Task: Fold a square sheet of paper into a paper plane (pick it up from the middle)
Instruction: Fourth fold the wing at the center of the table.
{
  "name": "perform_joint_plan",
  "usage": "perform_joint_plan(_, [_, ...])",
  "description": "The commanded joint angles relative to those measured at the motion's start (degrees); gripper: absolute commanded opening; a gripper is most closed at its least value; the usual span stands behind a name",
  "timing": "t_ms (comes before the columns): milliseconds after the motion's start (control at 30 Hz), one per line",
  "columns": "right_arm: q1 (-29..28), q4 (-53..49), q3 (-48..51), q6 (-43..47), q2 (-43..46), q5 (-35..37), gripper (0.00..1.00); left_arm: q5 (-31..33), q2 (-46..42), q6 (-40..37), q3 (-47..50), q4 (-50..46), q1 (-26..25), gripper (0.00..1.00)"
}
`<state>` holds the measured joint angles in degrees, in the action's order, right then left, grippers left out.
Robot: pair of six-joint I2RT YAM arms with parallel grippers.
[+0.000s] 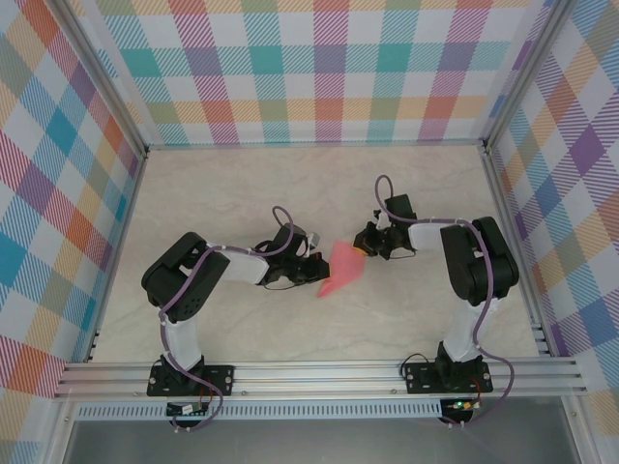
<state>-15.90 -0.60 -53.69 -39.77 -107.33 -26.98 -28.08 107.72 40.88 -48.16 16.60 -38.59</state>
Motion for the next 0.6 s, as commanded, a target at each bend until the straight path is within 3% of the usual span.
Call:
perform_joint_plan(0, [2.1,0.0,-1.5,1.3,-0.1,7.9,0.03,7.0,4.8,-1.7,3.8,-11.6,0.4,0.00])
perform_joint_plan(133, [2.0,-0.2,-1.1,1.8,3.4,6.5,0.03,7.0,4.9,-1.7,3.8,-11.5,0.4,0.00])
perform_joint_plan(267, [1.5,3.5,2.5,1.1,9.3,-0.6,0.05,7.2,4.6,-1.8,3.8,-11.7,0.5,0.00])
perform_joint_plan(567, [-5.5,6.1,9.3,-4.3,12.4,-5.3,0.06,7.7,4.2,-1.6,3.4,-12.2,0.4,0.00])
